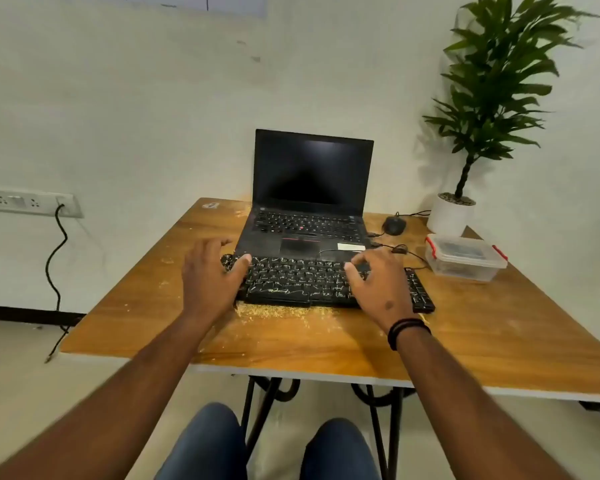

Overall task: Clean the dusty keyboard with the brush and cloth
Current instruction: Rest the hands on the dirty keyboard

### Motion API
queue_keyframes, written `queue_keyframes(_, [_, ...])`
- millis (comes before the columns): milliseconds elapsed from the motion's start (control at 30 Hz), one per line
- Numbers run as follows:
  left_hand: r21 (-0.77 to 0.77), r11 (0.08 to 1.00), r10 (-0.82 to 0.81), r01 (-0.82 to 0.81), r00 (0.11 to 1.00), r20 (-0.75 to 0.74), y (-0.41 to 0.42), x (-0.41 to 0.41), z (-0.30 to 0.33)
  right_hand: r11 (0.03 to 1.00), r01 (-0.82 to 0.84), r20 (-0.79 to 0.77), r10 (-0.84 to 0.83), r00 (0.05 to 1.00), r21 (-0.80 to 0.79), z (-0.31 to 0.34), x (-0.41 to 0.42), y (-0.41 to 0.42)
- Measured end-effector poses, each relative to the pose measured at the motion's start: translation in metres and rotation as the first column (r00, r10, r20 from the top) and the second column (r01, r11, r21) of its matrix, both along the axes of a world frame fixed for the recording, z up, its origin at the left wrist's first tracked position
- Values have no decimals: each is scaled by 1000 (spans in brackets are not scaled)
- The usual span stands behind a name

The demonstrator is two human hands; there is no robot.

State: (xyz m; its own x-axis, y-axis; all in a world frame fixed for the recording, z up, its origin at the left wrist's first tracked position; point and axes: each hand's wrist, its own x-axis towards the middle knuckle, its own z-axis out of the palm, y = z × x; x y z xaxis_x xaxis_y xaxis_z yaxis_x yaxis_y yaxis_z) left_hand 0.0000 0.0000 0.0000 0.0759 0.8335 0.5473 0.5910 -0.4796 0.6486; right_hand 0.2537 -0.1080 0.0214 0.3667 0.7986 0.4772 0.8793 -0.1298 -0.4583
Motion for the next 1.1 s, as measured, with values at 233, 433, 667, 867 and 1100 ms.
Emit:
queue_keyframes(233, [-110,981,144,-157,983,-117,14,-16,-38,944,330,-73,-330,941,-8,-25,50,3])
queue_keyframes(433, [-132,977,154,-166,983,-96,20,-15,-39,866,450,25,-456,890,-218,-46,64,10])
queue_keyframes(667, [-123,986,108,-113,993,-51,15,-13,-37,821,483,37,-497,867,-306,-49,64,16])
queue_keyframes(867, [-158,977,145,-144,989,-2,7,-12,-28,844,430,-66,-473,879,-319,-40,65,12])
queue_keyframes(1100, [-213,964,173,-159,984,50,3,-23,-27,866,369,-118,-428,896,-337,-36,65,-8])
